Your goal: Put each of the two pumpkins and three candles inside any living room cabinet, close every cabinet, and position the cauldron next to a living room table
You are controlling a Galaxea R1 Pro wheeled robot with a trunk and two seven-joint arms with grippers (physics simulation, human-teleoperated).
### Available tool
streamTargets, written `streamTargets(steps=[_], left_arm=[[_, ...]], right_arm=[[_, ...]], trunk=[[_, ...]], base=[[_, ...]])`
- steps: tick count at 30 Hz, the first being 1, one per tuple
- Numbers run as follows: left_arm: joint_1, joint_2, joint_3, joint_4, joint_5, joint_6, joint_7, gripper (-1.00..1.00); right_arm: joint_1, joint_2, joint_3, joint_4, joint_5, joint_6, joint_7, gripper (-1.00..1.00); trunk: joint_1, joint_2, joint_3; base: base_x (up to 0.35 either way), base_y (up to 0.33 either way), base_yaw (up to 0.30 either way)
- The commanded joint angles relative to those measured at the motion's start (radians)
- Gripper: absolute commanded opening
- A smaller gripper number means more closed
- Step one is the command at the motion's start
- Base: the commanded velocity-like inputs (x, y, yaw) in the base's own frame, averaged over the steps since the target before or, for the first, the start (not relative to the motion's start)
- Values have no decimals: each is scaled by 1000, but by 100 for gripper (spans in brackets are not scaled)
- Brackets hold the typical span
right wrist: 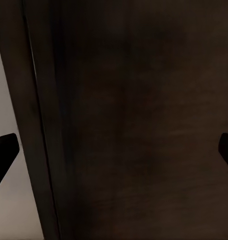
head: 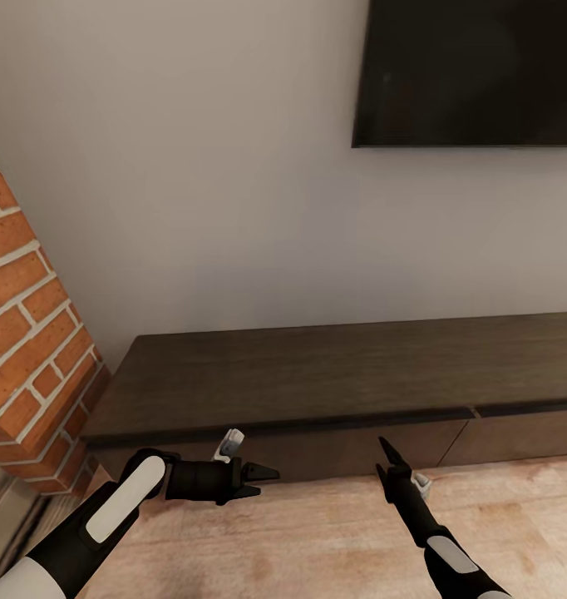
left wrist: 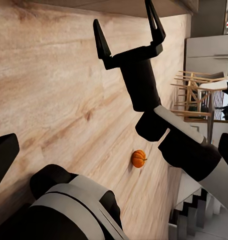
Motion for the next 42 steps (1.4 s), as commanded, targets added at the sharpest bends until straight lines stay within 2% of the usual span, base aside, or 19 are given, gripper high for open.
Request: streamTargets(steps=[1, 13, 42], left_arm=[[-1, 1, -2, 0, -8, 0, -9, 100], [-1, 1, -2, 0, -8, 0, -9, 100], [-1, 1, -1, 0, -8, 0, -9, 100]], right_arm=[[0, 0, -3, 0, -6, 10, 6, 100], [0, 2, -3, -18, -5, -16, 34, 100], [0, 2, -3, -13, -6, -32, 32, 100]], trunk=[[0, 0, -1], [0, 0, -1], [0, 0, -1]], base=[[0, 0, 0], [18, 30, 0], [50, 41, 0]])
